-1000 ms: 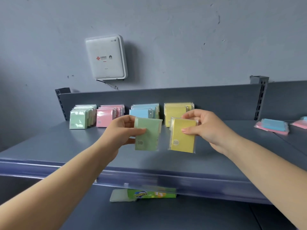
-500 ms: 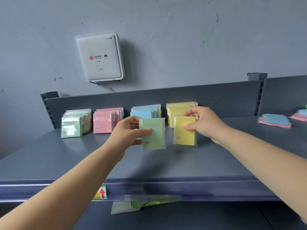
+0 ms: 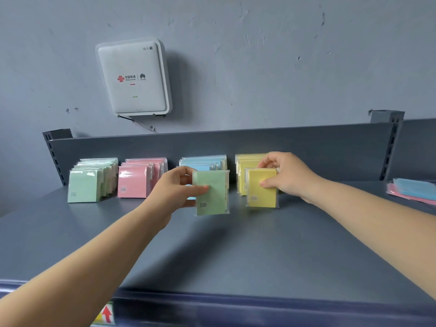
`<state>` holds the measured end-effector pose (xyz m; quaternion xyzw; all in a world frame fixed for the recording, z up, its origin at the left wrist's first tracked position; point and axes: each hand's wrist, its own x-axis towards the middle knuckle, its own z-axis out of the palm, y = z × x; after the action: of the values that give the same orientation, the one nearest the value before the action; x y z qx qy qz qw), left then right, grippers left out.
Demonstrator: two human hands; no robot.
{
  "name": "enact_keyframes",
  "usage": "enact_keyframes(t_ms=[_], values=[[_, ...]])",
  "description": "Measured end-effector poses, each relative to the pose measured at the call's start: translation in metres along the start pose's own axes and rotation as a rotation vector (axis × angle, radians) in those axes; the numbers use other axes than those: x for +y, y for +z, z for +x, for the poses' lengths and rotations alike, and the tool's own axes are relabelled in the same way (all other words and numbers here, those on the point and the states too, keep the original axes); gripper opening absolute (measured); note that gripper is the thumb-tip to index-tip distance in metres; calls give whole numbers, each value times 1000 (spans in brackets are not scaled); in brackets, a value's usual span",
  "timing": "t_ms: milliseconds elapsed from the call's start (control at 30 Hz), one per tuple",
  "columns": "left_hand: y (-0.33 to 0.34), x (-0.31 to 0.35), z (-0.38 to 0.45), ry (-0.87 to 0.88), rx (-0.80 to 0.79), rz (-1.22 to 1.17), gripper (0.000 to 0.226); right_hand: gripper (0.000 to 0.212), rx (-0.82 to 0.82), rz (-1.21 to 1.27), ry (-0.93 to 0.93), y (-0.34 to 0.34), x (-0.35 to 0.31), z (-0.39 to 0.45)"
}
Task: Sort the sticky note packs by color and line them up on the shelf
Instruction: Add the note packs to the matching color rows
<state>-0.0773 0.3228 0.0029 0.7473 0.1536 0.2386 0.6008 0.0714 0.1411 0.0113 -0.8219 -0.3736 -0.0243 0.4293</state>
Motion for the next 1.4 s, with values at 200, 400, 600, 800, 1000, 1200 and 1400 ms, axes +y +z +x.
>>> enact_keyframes(t_ms=[200,400,600,800,1000,1200,1400], values=[[0,-2,11,8,10,-4,18,26,10,-182,-95,10,13,21],[-4,-5,13,12,21,8,18,28,61,-487,-229,15,15,28],[-13,-8,13,-10,18,41,27,39,87,-832,-330,18,16,24],[-27,-11,11,-11,-2,39,19,45,105,-806,-295,18,6,25],[-50,-17,9,8,-47,32,18,38,219,-611,-296,16,-16,25],[-77,-14,14,21,-90,30,20,26,204,-365,-279,38,-46,17],[-112,-16,18,44,-139,45,20,24,-29,-122,-238,86,-93,8]])
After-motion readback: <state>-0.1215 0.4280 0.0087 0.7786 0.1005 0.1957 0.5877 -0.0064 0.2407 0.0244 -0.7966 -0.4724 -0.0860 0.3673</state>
